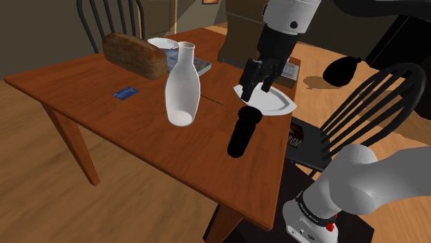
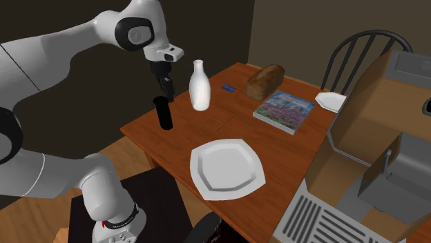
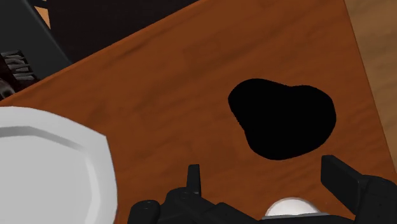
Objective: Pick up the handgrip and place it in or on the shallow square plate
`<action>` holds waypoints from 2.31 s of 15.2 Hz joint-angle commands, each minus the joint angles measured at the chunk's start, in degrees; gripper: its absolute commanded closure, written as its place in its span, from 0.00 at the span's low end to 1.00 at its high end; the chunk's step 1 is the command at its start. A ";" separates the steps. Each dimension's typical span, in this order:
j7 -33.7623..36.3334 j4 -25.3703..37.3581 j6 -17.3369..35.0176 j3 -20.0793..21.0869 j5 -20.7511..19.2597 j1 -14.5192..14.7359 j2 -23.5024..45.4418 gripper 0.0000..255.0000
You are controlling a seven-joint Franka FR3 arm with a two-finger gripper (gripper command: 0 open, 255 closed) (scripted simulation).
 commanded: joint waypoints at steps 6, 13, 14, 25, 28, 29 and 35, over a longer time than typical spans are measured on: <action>1.56 -0.83 2.19 2.73 1.79 1.27 1.99 0.00; 1.38 -4.13 4.79 2.96 2.11 1.46 1.27 0.00; 1.38 -4.13 4.79 2.96 2.11 1.46 1.27 0.00; 1.41 -4.05 4.79 2.99 2.10 1.45 1.35 1.00; 1.43 -3.23 4.06 2.89 2.02 1.41 1.45 1.00; 1.48 -2.31 3.34 2.82 1.93 1.35 1.65 1.00; 1.80 3.43 -1.02 2.48 1.41 1.03 3.05 1.00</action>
